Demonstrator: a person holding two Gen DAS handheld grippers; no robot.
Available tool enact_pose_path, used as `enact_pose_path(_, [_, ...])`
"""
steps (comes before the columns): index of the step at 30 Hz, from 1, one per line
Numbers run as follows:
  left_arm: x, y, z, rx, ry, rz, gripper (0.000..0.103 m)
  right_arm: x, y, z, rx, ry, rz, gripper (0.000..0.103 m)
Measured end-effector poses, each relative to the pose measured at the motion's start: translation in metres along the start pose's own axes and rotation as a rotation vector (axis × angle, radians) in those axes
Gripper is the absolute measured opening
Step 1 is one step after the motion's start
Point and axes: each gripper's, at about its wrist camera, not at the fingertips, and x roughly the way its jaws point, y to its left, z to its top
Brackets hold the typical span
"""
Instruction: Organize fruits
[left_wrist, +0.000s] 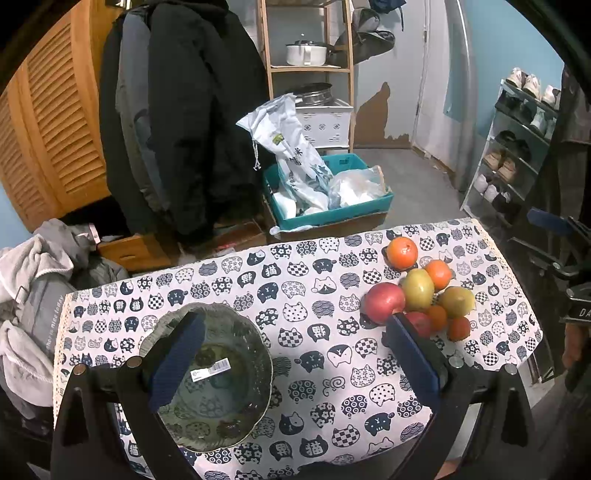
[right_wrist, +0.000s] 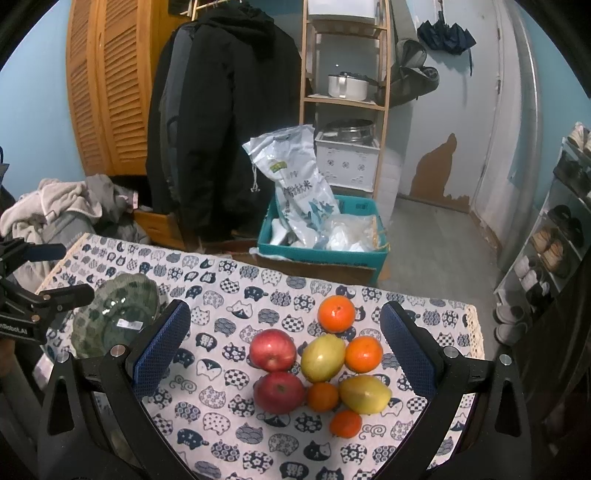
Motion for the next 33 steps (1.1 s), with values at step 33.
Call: enact_pose_path(33, [0.0003,-0.0012,-0.0003,0.0,0.007,-0.001,0.1,0.0033,0.0014,-0.0026,-0.004,0.009,0.004,0.101])
